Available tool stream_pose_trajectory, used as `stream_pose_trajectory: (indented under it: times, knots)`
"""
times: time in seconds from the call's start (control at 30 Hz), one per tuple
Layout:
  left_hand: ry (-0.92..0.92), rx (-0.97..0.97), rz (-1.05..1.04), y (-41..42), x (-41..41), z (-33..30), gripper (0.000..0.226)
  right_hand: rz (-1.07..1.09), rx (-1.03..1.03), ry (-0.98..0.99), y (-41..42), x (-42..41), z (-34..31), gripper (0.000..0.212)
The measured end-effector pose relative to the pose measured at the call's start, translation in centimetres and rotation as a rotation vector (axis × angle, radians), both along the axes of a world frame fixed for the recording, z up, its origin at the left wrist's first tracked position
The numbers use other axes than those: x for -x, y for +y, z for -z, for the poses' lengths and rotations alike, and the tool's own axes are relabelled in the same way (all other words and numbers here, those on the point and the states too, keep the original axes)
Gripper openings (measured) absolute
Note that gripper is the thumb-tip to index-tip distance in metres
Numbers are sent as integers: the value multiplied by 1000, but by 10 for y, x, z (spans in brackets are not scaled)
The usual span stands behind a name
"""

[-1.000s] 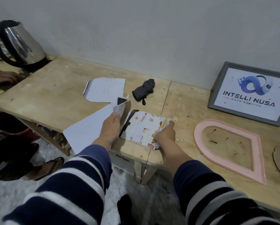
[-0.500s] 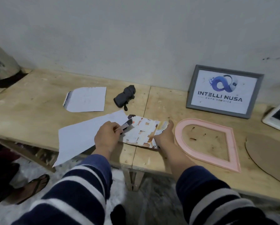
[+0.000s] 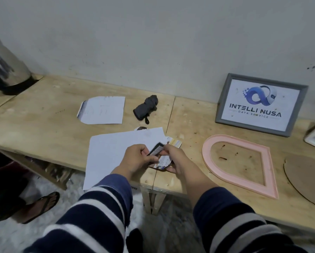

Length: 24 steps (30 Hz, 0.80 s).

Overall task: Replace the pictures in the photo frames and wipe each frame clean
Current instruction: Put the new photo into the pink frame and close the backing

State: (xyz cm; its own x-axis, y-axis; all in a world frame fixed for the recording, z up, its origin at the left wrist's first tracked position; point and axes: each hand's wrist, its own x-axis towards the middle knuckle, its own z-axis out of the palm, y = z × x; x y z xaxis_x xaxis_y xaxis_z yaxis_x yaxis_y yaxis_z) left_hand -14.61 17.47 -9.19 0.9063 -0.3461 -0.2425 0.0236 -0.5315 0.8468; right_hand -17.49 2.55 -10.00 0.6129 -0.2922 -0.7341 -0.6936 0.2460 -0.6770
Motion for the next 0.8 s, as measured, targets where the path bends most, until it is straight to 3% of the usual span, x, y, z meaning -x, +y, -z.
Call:
stream_pose_trajectory:
  times: [0.17, 0.23, 0.33, 0.43, 0.57, 0.7, 0.8]
  knots:
    - [-55, -40, 1, 11, -7, 8, 41, -47, 256, 87, -4, 1, -2, 19]
    - [-188, -73, -52, 14, -12, 5, 36, -103, 416, 99, -7, 1, -3, 13]
    - [-450, -195, -131, 21, -20, 0, 11, -162, 687, 60, -15, -1, -5, 17]
    - [-520, -190, -170, 24, -23, -4, 17, -39, 650, -50, -25, 3, -12, 21]
    - [-409, -338, -131, 16, -18, -4, 24, 137, 598, -103, -46, 18, -21, 26]
    - [-16, -592, 136, 7, -8, 5, 37, 342, 635, -126, -78, 36, -23, 28]
    - [-52, -846, 206, -6, 3, 1, 45, 466, 578, -146, -96, 51, -26, 26]
